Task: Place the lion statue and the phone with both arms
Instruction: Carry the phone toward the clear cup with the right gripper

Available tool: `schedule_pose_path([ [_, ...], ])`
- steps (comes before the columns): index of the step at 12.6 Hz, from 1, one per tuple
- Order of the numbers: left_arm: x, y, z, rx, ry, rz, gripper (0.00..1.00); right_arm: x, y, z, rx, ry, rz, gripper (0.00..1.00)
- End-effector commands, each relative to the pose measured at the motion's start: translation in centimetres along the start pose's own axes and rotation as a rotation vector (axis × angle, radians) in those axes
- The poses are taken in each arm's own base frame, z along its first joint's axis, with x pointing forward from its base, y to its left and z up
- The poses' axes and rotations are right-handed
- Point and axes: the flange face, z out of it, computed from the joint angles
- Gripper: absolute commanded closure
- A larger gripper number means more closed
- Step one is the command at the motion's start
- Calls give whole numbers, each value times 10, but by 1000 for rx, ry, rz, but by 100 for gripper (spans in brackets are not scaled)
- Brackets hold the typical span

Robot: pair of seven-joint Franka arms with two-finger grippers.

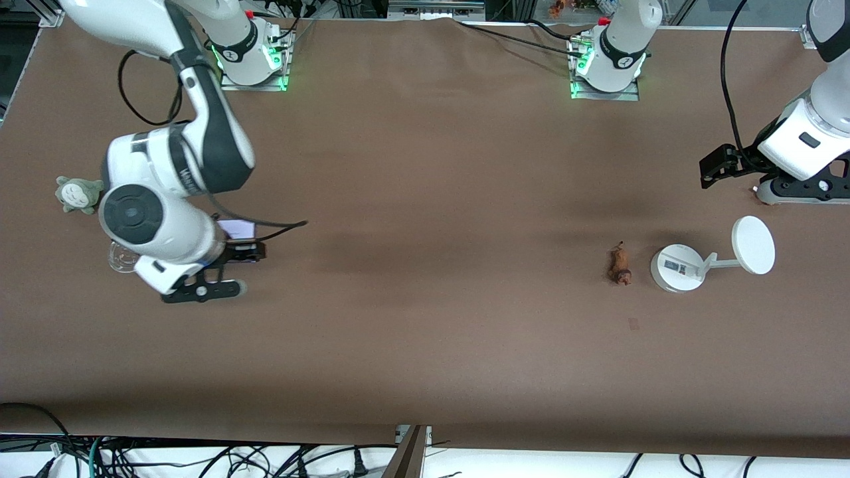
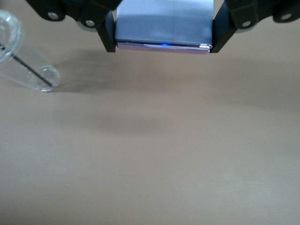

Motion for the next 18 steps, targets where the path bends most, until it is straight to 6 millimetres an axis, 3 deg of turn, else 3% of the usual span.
schedule_pose_path([
  [1, 1, 1, -6, 2, -8, 14, 0, -9, 41, 42, 46, 36, -45, 70],
  [3, 1, 0, -6, 3, -10, 12, 0, -9, 61, 81, 44, 89, -63, 70],
  [8, 0, 1, -5, 3, -19, 15, 0, -15, 78, 172, 36, 190, -78, 70],
  [11, 0, 1, -6, 3, -18, 14, 0, -15, 86, 192, 31, 214, -86, 70],
  [18, 0, 1, -6, 1, -18, 17, 0, -15, 104, 212, 23, 236, -100, 67],
])
